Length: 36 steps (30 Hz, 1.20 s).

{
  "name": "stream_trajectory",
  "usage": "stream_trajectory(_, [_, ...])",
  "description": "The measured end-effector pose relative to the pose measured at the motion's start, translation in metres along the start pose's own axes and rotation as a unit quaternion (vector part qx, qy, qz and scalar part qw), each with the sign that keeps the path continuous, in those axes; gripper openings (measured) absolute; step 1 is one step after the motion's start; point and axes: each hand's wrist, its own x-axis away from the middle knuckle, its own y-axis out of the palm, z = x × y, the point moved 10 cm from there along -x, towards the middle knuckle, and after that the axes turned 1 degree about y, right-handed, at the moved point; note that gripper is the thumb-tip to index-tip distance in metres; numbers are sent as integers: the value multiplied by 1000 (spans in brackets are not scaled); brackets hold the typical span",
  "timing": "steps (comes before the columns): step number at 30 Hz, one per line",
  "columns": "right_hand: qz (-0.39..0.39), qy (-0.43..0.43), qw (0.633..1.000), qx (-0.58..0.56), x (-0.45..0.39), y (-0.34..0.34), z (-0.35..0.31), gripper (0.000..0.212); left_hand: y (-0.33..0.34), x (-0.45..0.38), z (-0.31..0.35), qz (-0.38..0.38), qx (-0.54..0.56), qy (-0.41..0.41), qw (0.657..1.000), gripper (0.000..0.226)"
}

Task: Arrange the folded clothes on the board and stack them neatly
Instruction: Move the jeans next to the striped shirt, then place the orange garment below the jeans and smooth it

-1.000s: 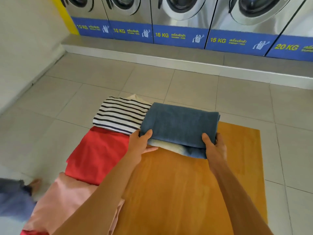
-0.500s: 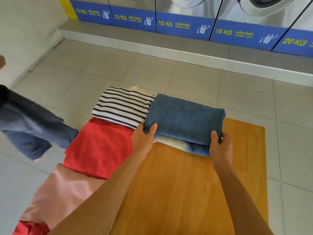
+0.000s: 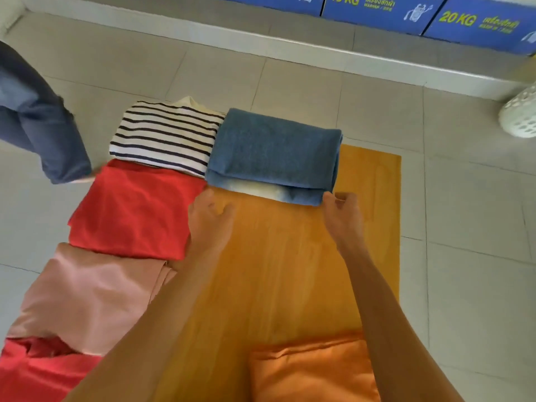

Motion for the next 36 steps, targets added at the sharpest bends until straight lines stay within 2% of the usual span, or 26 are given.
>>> stream_trajectory(2, [7, -3, 1000, -3, 27, -11, 15, 44, 7, 43, -18, -74, 19, -32, 997, 47])
stream_trajectory(5, [39, -16, 999, -9, 79, -33, 46, 30, 15, 110, -40, -195, -15, -43, 980, 45])
stream_trajectory(8, [123, -35, 992, 1, 134, -65, 78, 20, 20, 170, -67, -298, -77, -60, 949, 44])
stream_trajectory(12, [188, -26, 980, 53, 188, -103, 132, 22, 3, 212, -105, -299, -207, -58, 929, 48])
stream_trajectory(14, [206, 8, 972, 110, 208, -123, 165, 29, 2, 227, -127, -340, -280, -72, 895, 60])
stream_trajectory(16, [191, 77, 964, 170, 222, -135, 199, 43, 5, 247, -142, -382, -315, -83, 865, 61])
stream_trajectory(19, [138, 144, 960, 196, 236, -130, 234, 59, 17, 263, -138, -384, -304, -38, 871, 55])
stream_trajectory(25, [153, 128, 953, 227, 244, -112, 227, 67, 29, 253, -137, -364, -284, -46, 886, 51])
stream_trajectory(27, [155, 139, 958, 199, 246, -105, 227, 66, 23, 245, -133, -341, -268, -40, 900, 46])
stream_trajectory(31, [132, 151, 960, 195, 248, -82, 220, 57, 1, 224, -130, -298, -183, -96, 932, 37])
stream_trajectory(36, [131, 63, 972, 183, 251, -44, 185, 47, -21, 197, -137, -265, -112, -137, 948, 23])
